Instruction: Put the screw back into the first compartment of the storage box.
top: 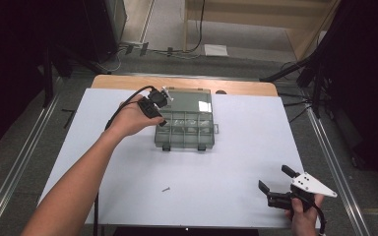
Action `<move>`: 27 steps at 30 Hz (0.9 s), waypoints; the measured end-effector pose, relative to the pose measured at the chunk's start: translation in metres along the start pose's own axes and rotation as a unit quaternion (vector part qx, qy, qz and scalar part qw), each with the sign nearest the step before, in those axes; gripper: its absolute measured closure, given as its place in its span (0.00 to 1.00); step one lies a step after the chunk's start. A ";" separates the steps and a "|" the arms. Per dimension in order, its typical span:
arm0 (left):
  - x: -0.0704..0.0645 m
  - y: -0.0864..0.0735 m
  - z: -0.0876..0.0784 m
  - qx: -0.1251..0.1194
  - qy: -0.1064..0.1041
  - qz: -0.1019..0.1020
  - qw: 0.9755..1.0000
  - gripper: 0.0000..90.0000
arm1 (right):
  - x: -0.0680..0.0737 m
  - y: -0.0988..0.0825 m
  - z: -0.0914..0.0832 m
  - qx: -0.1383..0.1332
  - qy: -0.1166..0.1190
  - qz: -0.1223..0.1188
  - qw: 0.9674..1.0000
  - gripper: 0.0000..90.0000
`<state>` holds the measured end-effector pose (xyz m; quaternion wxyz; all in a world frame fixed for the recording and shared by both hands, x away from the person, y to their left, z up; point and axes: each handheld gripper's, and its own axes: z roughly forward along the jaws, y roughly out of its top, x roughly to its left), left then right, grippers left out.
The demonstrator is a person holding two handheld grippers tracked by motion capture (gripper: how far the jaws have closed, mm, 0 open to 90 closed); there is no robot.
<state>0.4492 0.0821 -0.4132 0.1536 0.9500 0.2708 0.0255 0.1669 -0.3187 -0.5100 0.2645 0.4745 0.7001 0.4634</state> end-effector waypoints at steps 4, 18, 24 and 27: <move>0.005 0.005 0.003 -0.002 0.002 -0.003 1.000 0.98 | 0.000 0.000 0.000 0.000 0.000 -0.001 1.000 0.00; 0.015 0.014 0.017 0.002 0.018 0.000 1.000 0.98 | -0.001 0.000 0.000 -0.002 -0.001 -0.005 1.000 0.00; 0.016 0.014 0.020 0.006 0.024 0.002 1.000 0.98 | -0.001 -0.001 0.000 0.001 0.001 -0.002 1.000 0.00; 0.017 0.014 0.021 0.006 0.026 0.003 1.000 0.97 | 0.000 0.000 0.000 0.002 0.001 -0.003 1.000 0.00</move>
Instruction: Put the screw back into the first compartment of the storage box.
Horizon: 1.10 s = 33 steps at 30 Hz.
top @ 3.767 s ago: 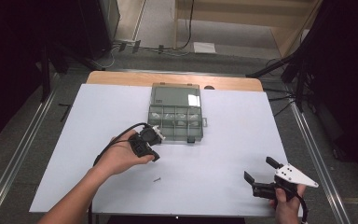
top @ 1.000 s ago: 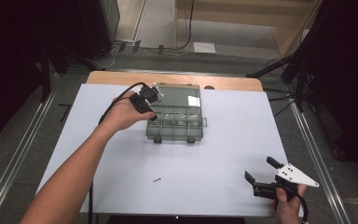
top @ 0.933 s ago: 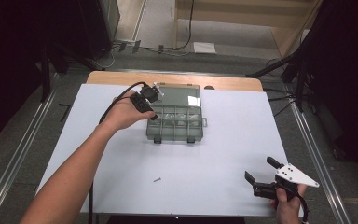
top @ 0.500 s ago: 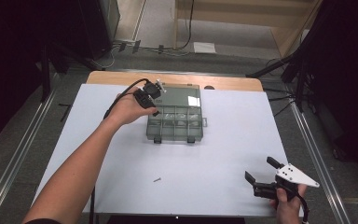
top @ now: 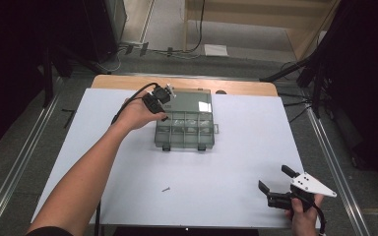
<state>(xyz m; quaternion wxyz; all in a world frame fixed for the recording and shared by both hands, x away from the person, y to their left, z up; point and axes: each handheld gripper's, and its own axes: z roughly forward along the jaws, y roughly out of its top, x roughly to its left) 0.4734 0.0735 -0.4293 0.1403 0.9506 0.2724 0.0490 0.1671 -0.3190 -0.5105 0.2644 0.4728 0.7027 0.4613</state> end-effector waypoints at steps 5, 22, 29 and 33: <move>-0.001 0.000 -0.003 -0.006 -0.004 0.001 1.000 0.82 | 0.000 0.000 0.000 0.000 0.001 0.000 1.000 0.00; -0.022 -0.011 -0.015 -0.015 -0.029 0.012 0.999 0.65 | 0.001 0.001 0.000 -0.003 0.000 0.000 1.000 0.00; -0.033 -0.018 -0.017 -0.013 -0.033 0.017 0.999 0.54 | 0.001 0.001 0.000 -0.003 0.001 -0.001 1.000 0.00; -0.037 -0.021 -0.019 -0.013 -0.042 0.018 0.999 0.47 | 0.002 0.001 0.000 -0.002 0.001 -0.003 1.000 0.00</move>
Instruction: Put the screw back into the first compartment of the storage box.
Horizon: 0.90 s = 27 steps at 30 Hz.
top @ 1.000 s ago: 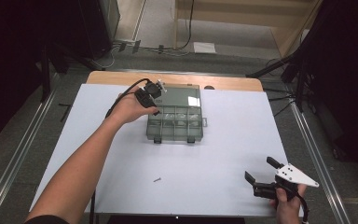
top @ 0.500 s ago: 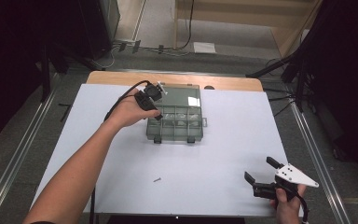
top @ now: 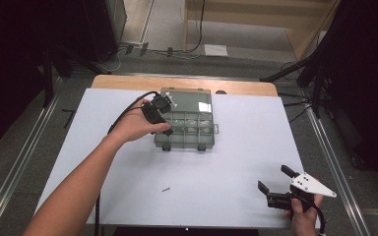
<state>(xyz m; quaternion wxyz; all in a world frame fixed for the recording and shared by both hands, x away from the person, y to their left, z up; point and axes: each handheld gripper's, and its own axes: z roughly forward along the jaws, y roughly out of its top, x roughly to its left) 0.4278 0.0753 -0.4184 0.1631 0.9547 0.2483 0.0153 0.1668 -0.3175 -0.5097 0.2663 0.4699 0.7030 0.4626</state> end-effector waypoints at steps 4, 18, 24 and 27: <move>-0.006 -0.004 0.001 0.004 0.001 0.005 1.000 0.35 | 0.000 0.000 0.000 0.000 0.000 -0.001 1.000 0.00; -0.020 -0.026 0.000 -0.002 0.014 -0.003 1.000 0.07 | 0.001 0.000 0.000 -0.001 0.001 -0.001 1.000 0.00; -0.031 -0.033 -0.001 0.001 0.025 0.003 1.000 0.00 | 0.001 0.000 0.000 -0.001 0.000 0.000 1.000 0.00; -0.038 -0.036 -0.001 -0.001 0.026 0.009 1.000 0.00 | 0.001 0.000 0.000 -0.001 0.000 -0.001 1.000 0.00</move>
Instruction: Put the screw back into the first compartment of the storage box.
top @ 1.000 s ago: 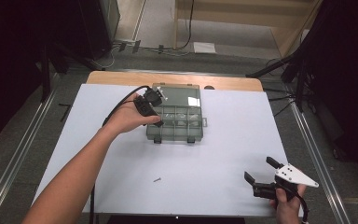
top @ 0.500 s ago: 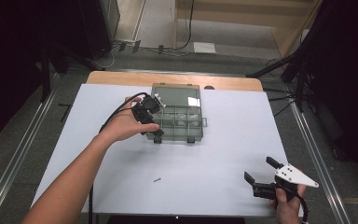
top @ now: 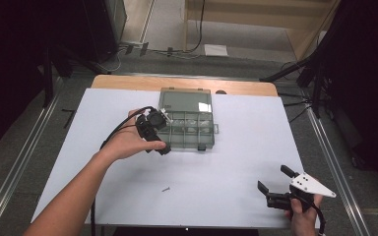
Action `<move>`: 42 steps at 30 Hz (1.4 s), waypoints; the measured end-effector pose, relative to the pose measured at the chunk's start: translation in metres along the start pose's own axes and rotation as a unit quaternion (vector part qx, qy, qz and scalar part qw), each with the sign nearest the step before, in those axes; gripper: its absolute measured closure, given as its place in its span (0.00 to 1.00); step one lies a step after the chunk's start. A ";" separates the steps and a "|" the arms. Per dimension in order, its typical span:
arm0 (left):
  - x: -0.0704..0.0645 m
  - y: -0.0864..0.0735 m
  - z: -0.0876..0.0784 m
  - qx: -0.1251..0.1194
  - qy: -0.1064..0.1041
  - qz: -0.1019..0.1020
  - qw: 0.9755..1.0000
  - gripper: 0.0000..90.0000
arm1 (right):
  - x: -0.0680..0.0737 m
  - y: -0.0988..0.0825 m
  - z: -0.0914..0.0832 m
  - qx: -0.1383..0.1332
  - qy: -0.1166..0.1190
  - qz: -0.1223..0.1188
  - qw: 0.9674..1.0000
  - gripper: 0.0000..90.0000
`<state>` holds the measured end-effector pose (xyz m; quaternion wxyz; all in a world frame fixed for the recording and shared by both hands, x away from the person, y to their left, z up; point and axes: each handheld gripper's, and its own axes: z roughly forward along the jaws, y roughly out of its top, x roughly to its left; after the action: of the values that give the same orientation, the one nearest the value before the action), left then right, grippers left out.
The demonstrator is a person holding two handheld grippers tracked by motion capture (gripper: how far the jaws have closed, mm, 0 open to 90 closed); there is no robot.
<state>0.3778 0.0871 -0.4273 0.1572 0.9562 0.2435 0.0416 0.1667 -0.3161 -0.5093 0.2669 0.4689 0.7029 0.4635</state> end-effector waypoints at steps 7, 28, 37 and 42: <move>-0.019 -0.006 0.003 0.000 0.003 0.011 1.000 0.00 | 0.000 0.000 0.000 0.000 0.000 0.000 1.000 0.00; -0.063 -0.031 0.015 0.009 -0.009 0.034 0.999 0.00 | 0.000 0.000 0.000 -0.001 0.000 0.000 1.000 0.00; -0.076 -0.044 0.023 0.015 -0.011 0.040 0.999 0.03 | 0.000 0.000 0.000 -0.002 -0.001 -0.003 1.000 0.00; -0.083 -0.050 0.025 0.017 -0.010 0.045 0.999 0.07 | 0.000 0.000 0.000 -0.001 -0.002 -0.003 1.000 0.00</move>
<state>0.2865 0.0824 -0.4669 0.1415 0.9691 0.1991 0.0354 0.1663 -0.3160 -0.5088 0.2701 0.4675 0.7034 0.4623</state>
